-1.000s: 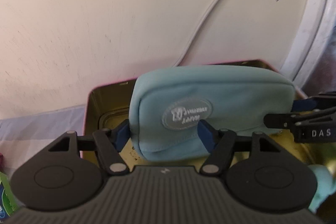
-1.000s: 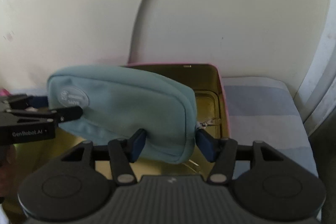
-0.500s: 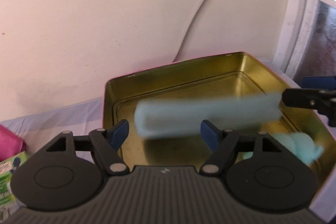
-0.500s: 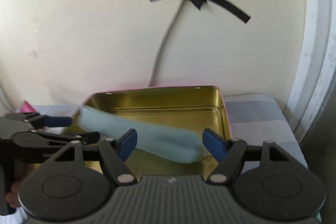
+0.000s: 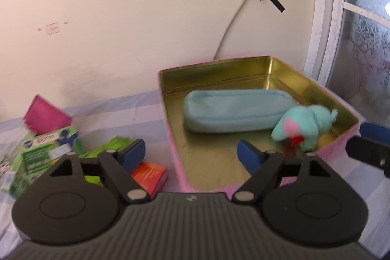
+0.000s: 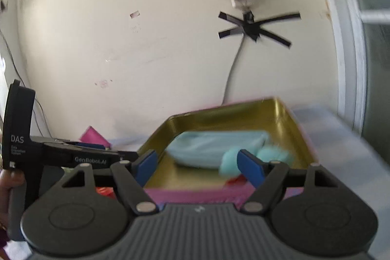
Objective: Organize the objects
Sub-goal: 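Move both grippers to the green snack pack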
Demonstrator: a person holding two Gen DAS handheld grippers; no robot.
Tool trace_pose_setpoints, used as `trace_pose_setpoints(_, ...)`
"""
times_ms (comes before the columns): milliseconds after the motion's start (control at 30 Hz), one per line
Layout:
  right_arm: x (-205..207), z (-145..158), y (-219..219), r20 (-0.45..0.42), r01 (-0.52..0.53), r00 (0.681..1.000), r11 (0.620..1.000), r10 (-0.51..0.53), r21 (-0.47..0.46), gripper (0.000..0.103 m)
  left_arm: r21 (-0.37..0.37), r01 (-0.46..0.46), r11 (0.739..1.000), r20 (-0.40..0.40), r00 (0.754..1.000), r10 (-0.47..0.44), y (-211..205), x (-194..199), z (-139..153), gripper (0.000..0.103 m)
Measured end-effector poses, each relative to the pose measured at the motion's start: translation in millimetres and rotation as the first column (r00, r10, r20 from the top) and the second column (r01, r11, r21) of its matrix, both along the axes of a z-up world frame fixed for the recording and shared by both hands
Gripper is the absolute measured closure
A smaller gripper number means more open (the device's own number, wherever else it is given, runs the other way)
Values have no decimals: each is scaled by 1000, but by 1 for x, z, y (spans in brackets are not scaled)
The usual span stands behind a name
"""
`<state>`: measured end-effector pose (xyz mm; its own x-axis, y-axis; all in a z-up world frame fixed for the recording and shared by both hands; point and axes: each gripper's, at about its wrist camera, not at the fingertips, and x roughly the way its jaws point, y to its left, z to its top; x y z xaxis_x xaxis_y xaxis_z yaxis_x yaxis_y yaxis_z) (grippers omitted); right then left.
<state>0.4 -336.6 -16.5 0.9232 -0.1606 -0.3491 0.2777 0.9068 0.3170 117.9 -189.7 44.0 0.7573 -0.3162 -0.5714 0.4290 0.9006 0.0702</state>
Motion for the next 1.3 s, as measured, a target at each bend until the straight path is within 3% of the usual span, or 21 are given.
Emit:
trace_pose_setpoints(133, -6, -26, 20, -9, 37, 999, 999, -37, 38, 28, -4, -30, 1000, -12, 999, 30, 25, -16, -15, 19)
trace_pose_setpoints(300, 3, -50, 35, -95, 15, 995, 997, -8, 78, 28, 15, -92, 996, -29, 995, 93, 51, -23, -41, 19)
trace_pose_setpoints(767, 54, -59, 103, -207, -148, 968, 989, 142, -10, 28, 10, -237, 971, -99, 967, 237, 114, 4, -76, 19)
trace_pose_setpoints(967, 86, -64, 141, -262, -253, 937, 967, 233, -44, 28, 8, -290, 957, -105, 951, 290, 149, 15, -86, 19)
trace_pose_setpoints(1100, 112, -74, 164, -320, -343, 894, 939, 315, -34, 25, -9, -334, 942, -93, 939, 332, 182, 22, -89, 18)
trace_pose_setpoints(1200, 130, -71, 182, -356, -390, 873, 915, 333, -102, 22, 6, -394, 919, -56, 918, 394, 205, 28, -90, 17)
trace_pose_setpoints(1300, 152, -57, 189, -344, -425, 866, 897, 363, -122, 26, -74, -439, 895, -81, 897, 434, 234, 33, -90, 14)
